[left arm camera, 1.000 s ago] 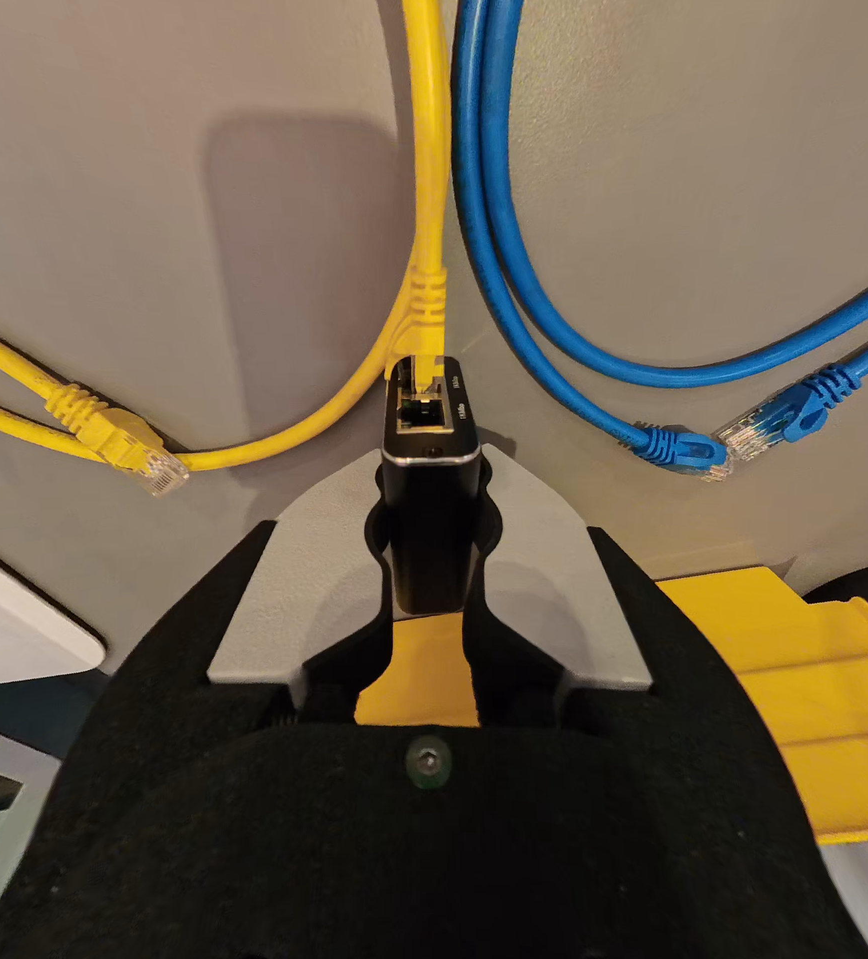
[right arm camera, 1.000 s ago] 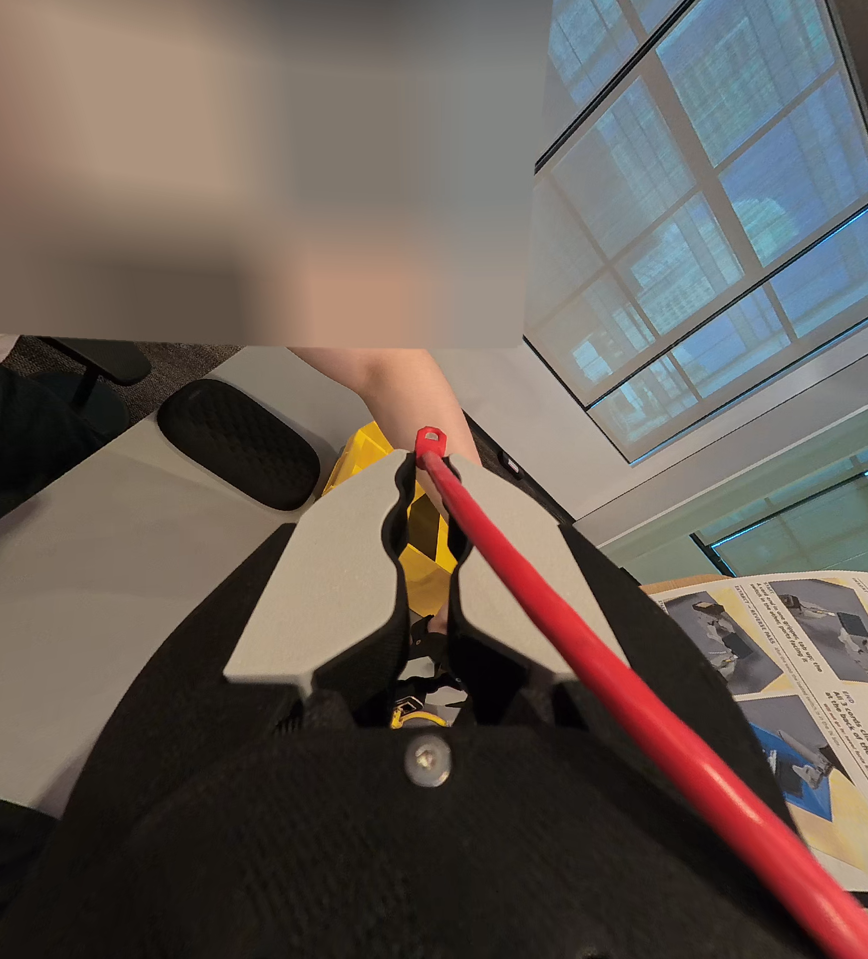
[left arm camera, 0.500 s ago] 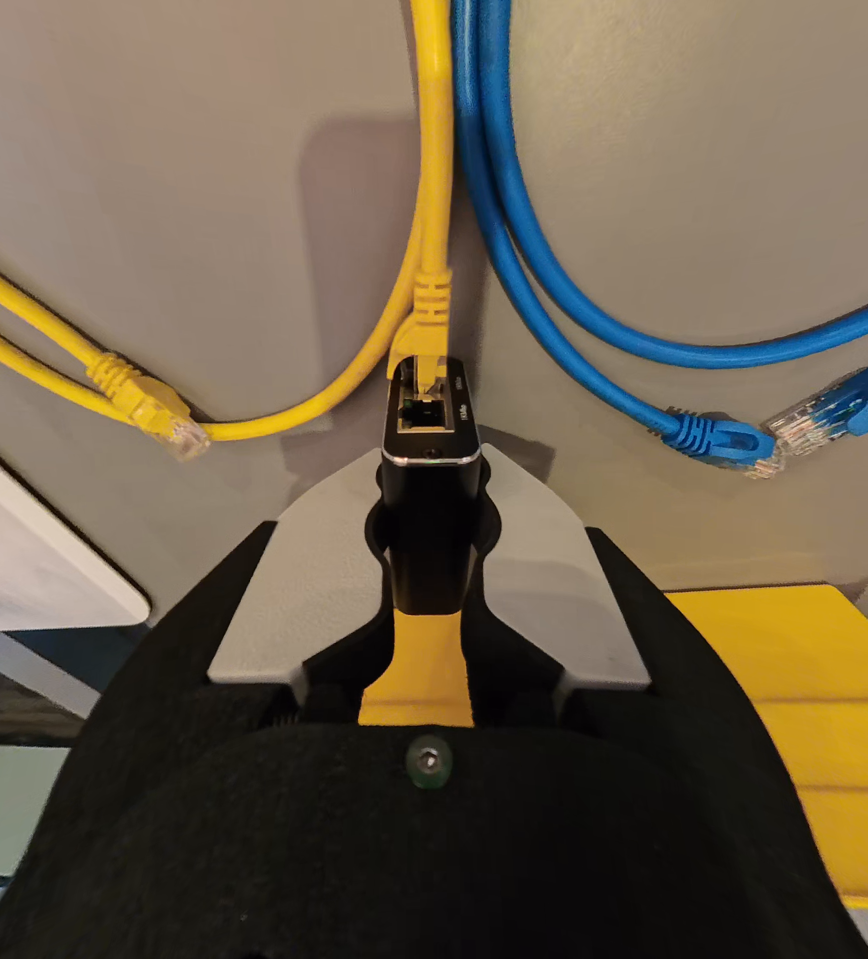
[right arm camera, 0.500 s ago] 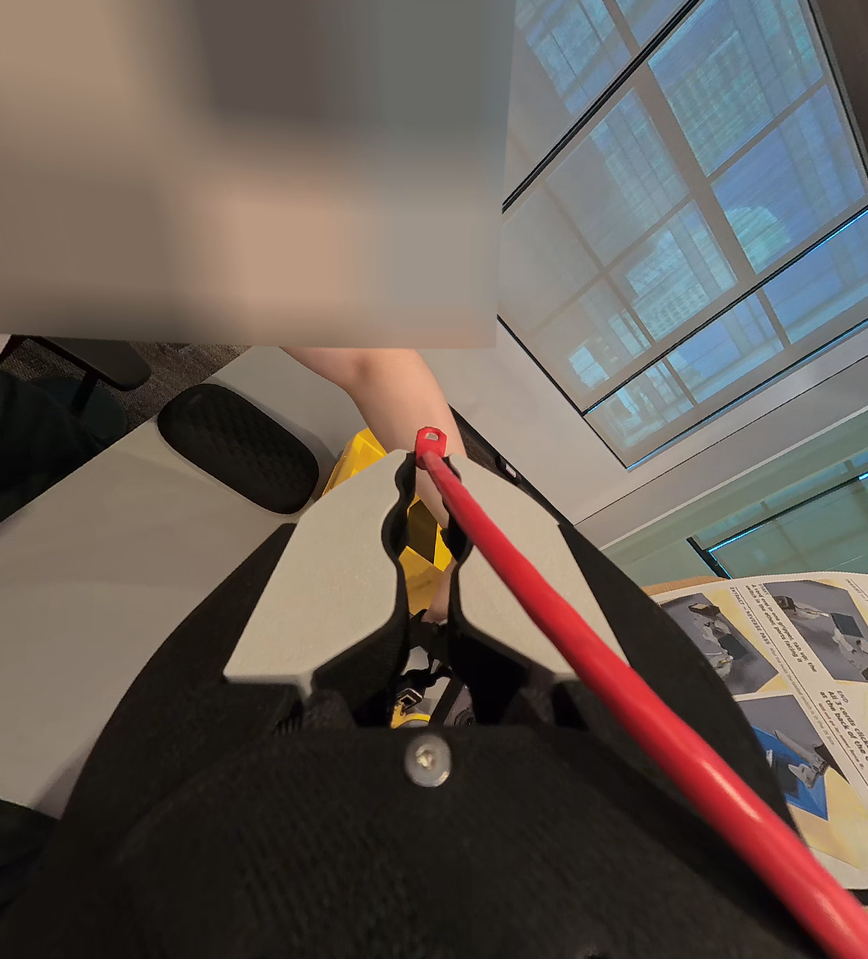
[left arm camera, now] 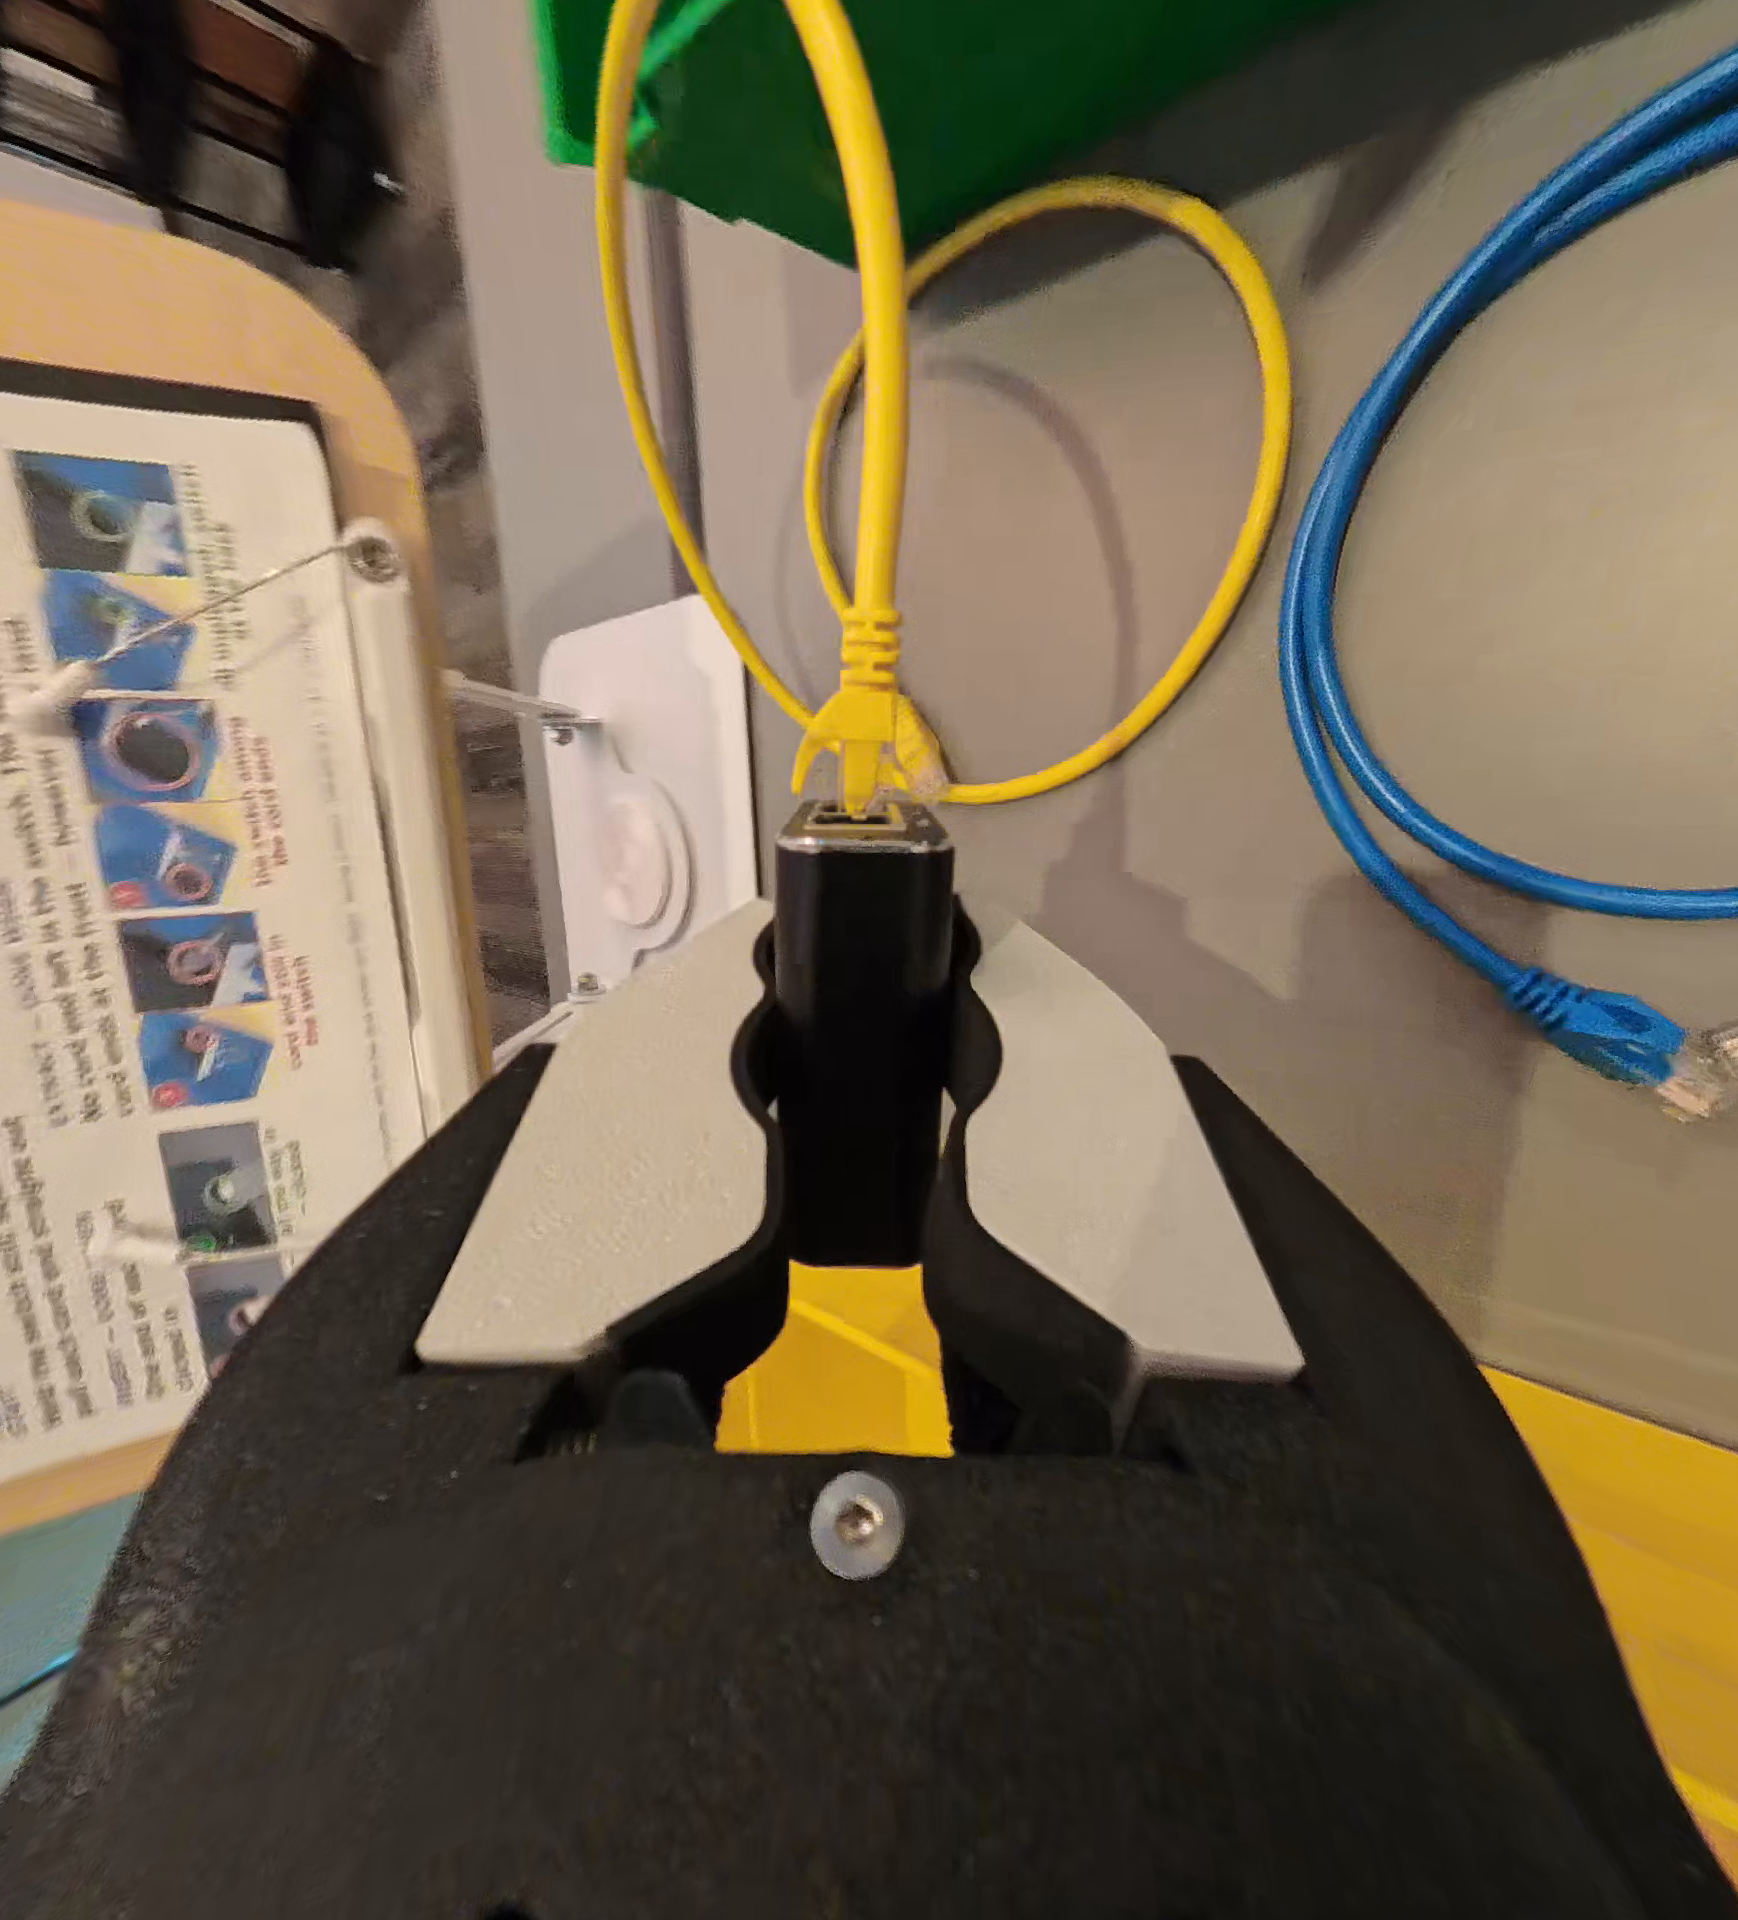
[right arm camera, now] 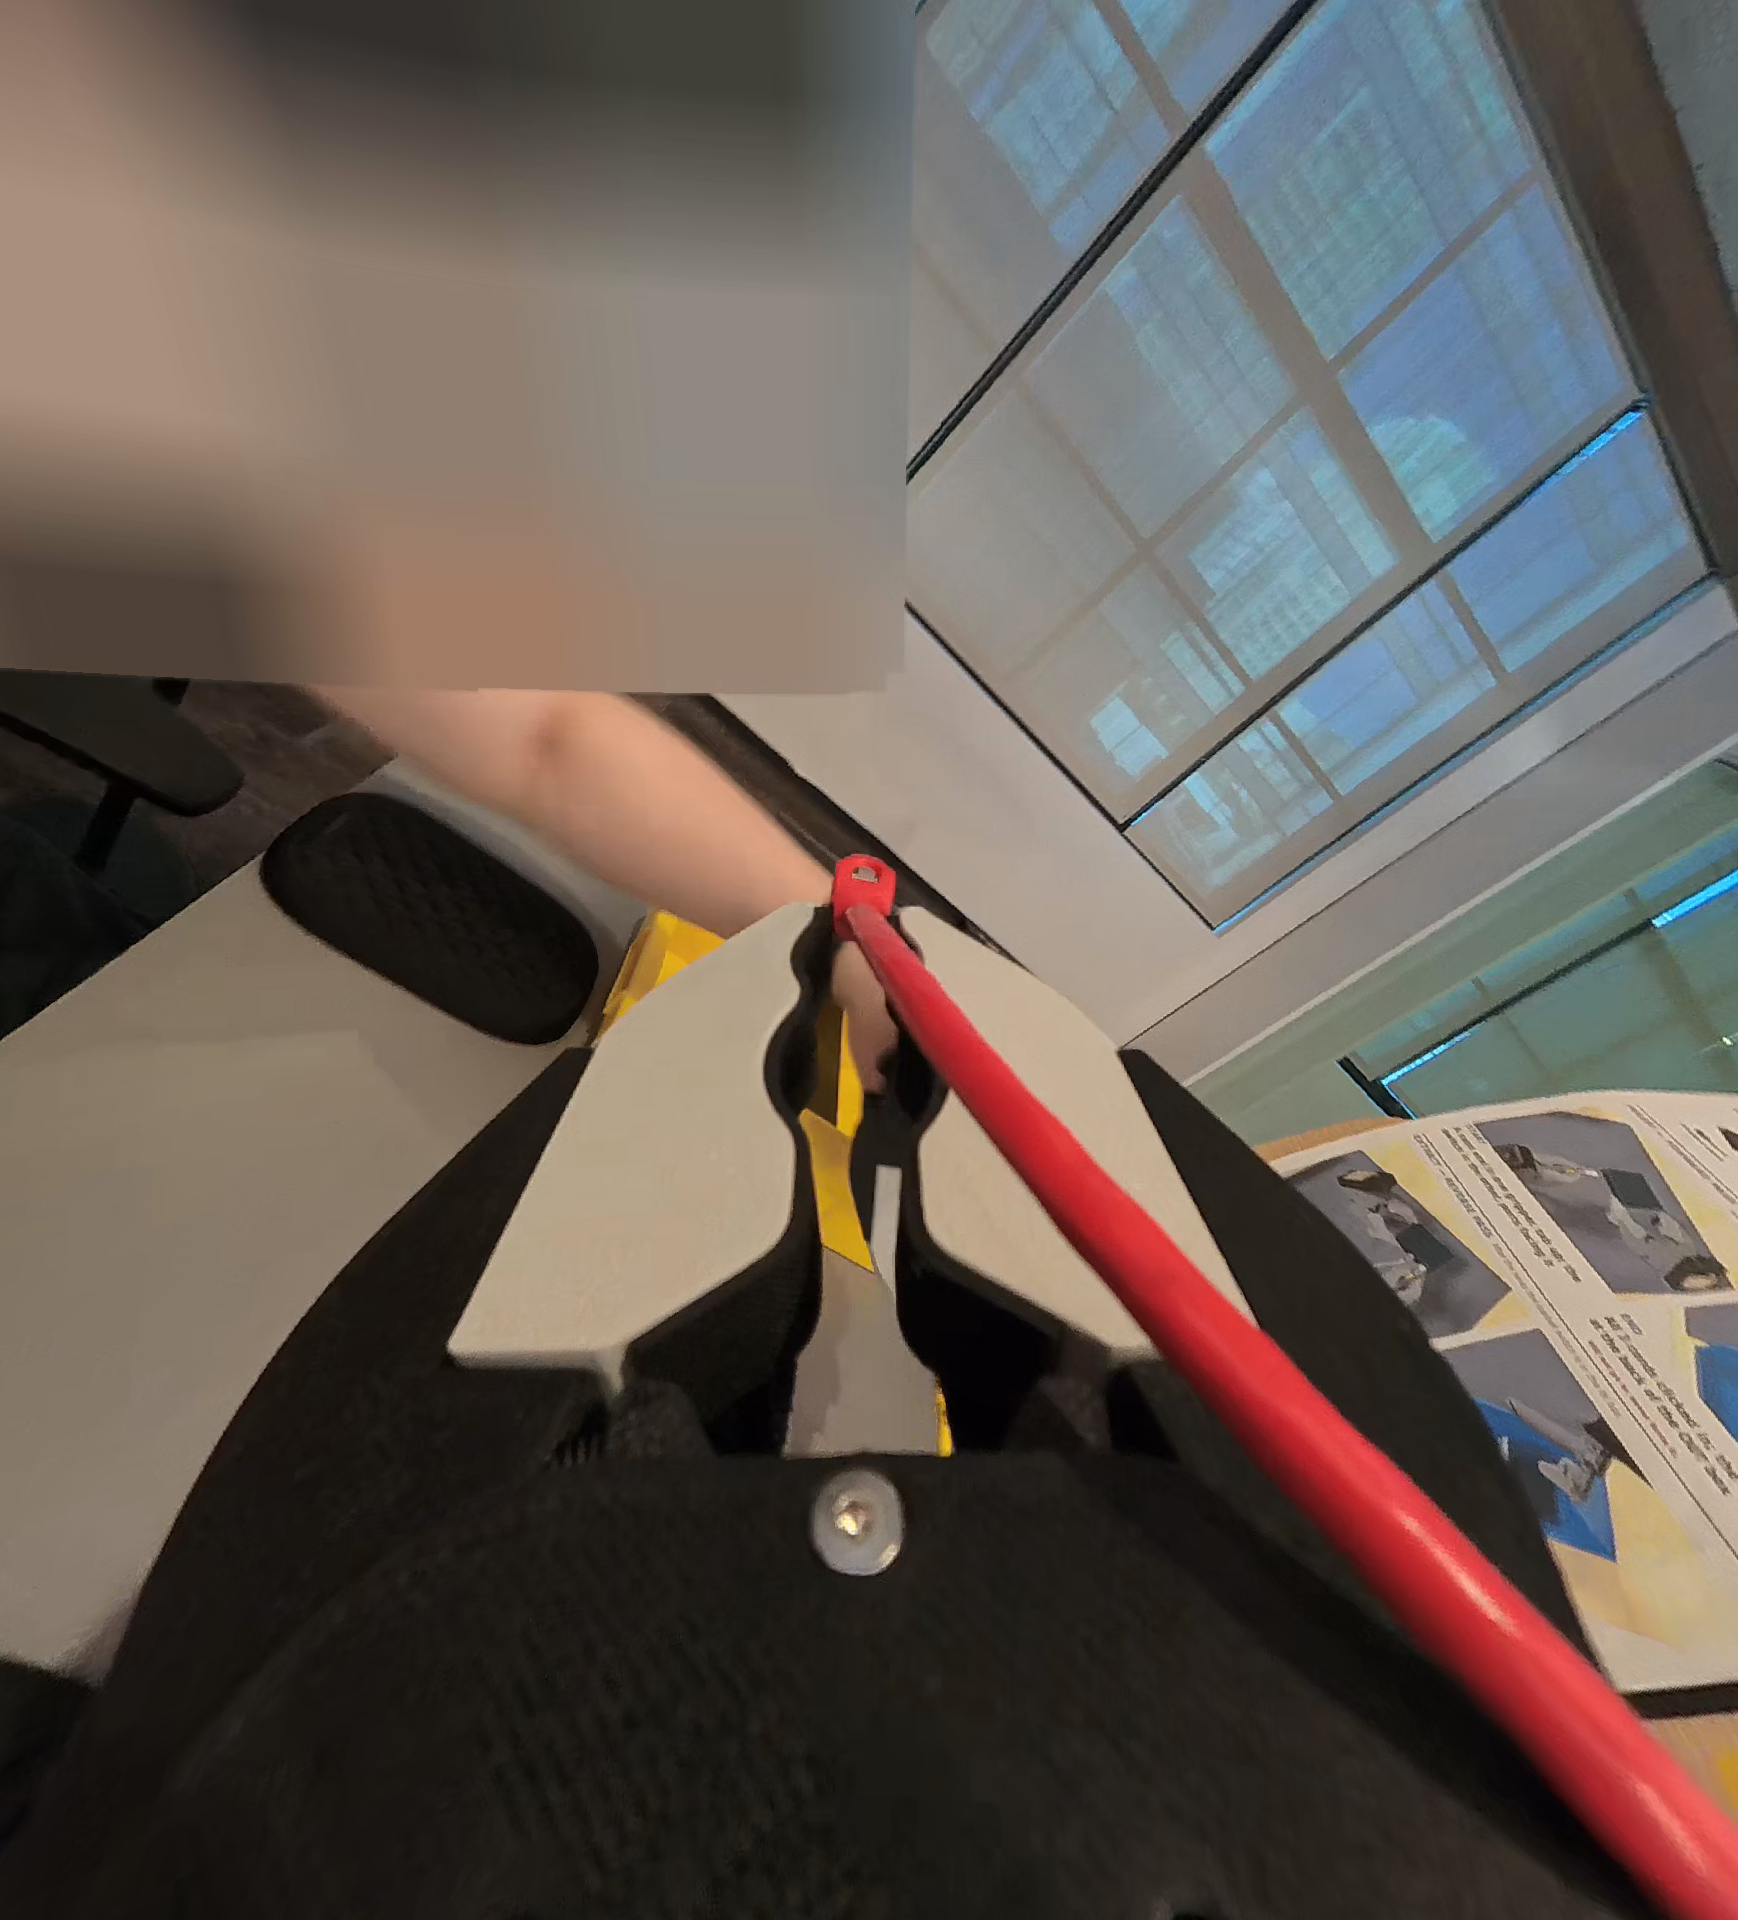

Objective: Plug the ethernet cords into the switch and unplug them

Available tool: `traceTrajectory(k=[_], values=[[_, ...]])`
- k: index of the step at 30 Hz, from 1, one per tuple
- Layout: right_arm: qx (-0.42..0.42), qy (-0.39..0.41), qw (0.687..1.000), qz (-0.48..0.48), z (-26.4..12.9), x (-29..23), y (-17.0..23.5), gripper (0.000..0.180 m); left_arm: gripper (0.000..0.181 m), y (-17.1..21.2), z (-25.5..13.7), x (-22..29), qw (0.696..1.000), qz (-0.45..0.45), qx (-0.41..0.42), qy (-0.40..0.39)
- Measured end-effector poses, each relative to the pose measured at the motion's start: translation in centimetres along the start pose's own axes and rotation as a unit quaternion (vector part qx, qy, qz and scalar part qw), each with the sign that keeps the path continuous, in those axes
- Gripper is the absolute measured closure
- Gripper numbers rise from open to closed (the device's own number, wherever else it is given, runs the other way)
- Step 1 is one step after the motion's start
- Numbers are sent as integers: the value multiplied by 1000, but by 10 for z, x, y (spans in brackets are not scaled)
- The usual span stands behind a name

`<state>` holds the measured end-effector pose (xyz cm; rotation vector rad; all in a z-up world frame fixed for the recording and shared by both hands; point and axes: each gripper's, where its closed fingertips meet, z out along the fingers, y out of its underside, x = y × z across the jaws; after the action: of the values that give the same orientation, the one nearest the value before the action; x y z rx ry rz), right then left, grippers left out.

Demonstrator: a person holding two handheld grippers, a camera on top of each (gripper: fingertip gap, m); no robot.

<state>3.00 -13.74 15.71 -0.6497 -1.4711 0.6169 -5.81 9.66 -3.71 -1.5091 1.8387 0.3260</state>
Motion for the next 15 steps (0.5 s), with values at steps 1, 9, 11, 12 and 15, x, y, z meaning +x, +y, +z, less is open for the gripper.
traceTrajectory(k=[1, 9, 11, 12, 15], values=[[1, 4, 1000, 4, 0, 2, 1, 170, 155, 1, -4, 3, 1000, -9, 1, -1], [-15, 7, 1000, 17, 9, 7, 16, 169, 155, 26, -13, -11, 989, 64, -76, -113], [-22, 6, 1000, 18, 12, 7, 19, 169, 155, 25, -25, -20, 977, 111, -102, -147], [-24, 6, 1000, 19, 13, 7, 20, 169, 155, 23, -32, -27, 971, 130, -109, -169], [-31, 13, 999, 23, 13, 10, 25, 169, 155, 13, -61, -48, 952, 161, -100, -240]])
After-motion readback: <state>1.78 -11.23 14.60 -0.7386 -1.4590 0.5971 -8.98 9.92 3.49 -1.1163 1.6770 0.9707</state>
